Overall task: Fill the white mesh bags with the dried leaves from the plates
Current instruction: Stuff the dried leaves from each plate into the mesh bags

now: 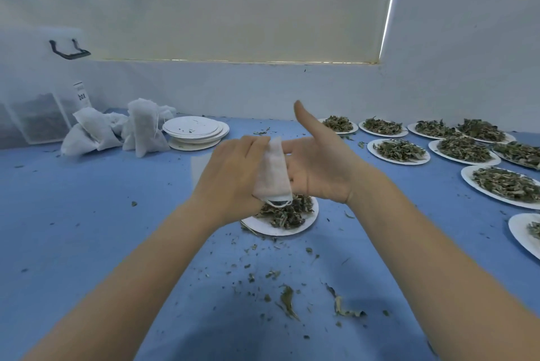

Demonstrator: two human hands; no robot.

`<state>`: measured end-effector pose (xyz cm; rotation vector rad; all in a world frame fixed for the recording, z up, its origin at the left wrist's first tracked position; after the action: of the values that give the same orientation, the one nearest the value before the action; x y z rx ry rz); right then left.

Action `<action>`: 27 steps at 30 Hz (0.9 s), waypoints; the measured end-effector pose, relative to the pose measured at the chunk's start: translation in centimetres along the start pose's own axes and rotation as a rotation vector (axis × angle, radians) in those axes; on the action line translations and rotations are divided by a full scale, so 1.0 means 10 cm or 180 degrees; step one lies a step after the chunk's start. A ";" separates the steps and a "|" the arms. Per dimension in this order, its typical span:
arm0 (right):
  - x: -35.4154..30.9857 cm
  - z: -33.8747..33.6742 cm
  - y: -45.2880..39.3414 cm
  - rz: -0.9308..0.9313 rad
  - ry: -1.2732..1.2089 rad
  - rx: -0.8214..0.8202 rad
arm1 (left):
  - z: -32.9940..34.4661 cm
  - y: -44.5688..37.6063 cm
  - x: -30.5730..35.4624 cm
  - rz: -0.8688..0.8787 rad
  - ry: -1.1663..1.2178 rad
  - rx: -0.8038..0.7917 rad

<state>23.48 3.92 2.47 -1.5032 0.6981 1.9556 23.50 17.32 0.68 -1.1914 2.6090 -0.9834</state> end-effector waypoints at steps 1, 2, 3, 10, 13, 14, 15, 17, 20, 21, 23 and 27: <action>0.00 -0.01 -0.06 0.0059 0.0174 0.0172 | 0.02 0.02 -0.08 -0.0097 0.0050 0.0033; 0.01 -0.03 -0.11 0.0083 0.0402 0.0386 | 0.04 0.05 -0.16 -0.0233 0.0081 0.0075; 0.01 -0.08 -0.13 0.0037 0.0669 0.0682 | 0.06 0.08 -0.24 -0.0373 0.0092 0.0137; 0.37 -0.51 -0.05 -0.0004 0.3456 0.3173 | 0.36 0.24 -0.70 -0.1093 0.0157 -0.0159; 0.60 -0.63 -0.12 0.0659 0.3983 0.2764 | 0.50 0.24 -0.77 -0.1096 0.0161 -0.0246; 0.64 -0.65 -0.15 0.0786 0.4090 0.2662 | 0.54 0.23 -0.79 -0.1078 0.0154 -0.0260; 0.67 -0.66 -0.19 0.0883 0.4241 0.2581 | 0.57 0.21 -0.80 -0.1055 0.0155 -0.0265; 0.69 -0.67 -0.25 0.0934 0.4522 0.2508 | 0.61 0.19 -0.82 -0.1021 0.0233 -0.0251; 0.68 -0.65 -0.32 0.0869 0.4859 0.2433 | 0.65 0.19 -0.86 -0.0937 0.0380 -0.0208; 0.69 -0.64 -0.34 0.0916 0.4972 0.2374 | 0.66 0.20 -0.87 -0.0898 0.0400 -0.0181; 0.70 -0.64 -0.38 0.1016 0.5113 0.2278 | 0.67 0.21 -0.88 -0.0852 0.0414 -0.0123; 0.66 -0.67 -0.38 0.0575 0.4943 0.2475 | 0.67 0.23 -0.88 -0.0814 0.0511 -0.0012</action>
<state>29.33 2.71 -5.77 -2.1433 1.8965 0.0588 30.40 21.25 -7.42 -1.5373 2.6224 -1.1634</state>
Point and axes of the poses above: each hand's wrist, its own y-axis away from the middle knuckle, its own z-axis out of the palm, x = y × z, the point moved 3 cm from there along -y, towards the middle knuckle, and after that the axes turned 13 degrees about y, right-handed, at the moved point
